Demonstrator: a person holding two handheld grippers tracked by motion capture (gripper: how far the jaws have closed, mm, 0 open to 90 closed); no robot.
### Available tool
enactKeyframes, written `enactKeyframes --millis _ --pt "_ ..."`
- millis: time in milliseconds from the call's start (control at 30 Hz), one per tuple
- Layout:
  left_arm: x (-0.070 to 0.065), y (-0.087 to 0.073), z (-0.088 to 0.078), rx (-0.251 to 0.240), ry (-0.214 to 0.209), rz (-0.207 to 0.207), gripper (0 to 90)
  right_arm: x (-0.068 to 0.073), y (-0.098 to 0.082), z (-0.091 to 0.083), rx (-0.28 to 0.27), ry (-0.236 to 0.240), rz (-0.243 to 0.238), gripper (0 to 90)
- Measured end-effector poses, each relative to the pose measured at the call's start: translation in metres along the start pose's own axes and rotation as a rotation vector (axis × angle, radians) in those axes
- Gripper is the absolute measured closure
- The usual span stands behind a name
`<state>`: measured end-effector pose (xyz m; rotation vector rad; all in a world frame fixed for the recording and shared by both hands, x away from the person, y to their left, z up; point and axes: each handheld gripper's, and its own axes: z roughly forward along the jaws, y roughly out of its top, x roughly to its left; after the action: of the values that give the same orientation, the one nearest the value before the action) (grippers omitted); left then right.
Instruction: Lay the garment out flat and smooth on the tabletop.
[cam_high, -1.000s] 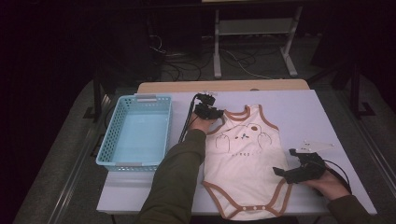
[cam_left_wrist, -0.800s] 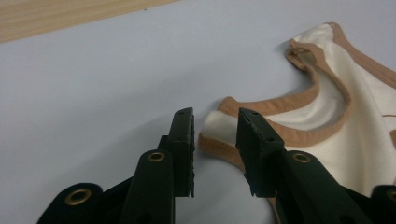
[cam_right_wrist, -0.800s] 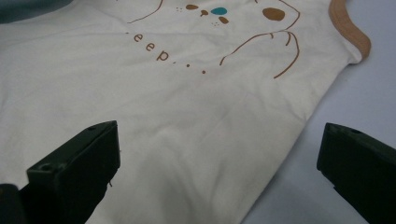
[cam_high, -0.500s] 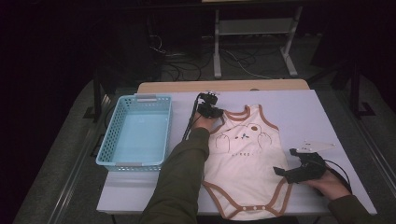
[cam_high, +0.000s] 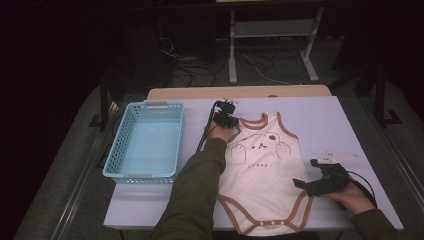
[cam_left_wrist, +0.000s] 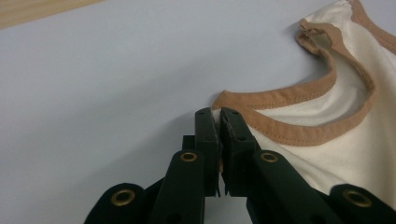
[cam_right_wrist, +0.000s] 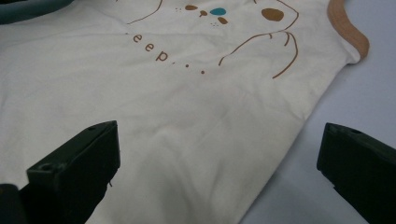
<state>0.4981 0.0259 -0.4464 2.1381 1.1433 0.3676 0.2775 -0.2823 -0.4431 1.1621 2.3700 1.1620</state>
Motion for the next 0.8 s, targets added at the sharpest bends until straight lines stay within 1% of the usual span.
enactKeyframes --millis 67,200,333,467,567,667,800 --pt "0.0 0.001 -0.002 -0.006 0.015 0.003 86.6 0.0 0.0 0.0 -0.002 0.0 0.0 0.0" --pt "0.005 0.006 -0.009 -0.02 0.029 0.005 86.9 -0.001 0.0 0.0 -0.002 -0.001 0.002 0.0" --pt "0.011 0.013 -0.014 -0.02 0.059 0.02 87.0 0.0 0.0 0.0 -0.002 -0.001 0.0 0.0" --pt "0.018 0.019 -0.016 -0.011 0.088 0.034 87.0 -0.001 0.0 0.0 -0.003 -0.001 0.0 0.0" --pt "0.021 0.023 -0.014 0.004 0.109 0.057 86.9 -0.001 0.0 0.0 -0.005 -0.002 0.001 0.0" --pt "0.024 0.024 -0.01 0.028 0.123 0.076 86.8 -0.001 -0.001 -0.001 -0.003 -0.003 0.003 0.0" --pt "0.026 0.02 0.0 0.047 0.13 0.071 86.4 -0.002 -0.001 -0.001 -0.003 -0.001 0.005 0.0"
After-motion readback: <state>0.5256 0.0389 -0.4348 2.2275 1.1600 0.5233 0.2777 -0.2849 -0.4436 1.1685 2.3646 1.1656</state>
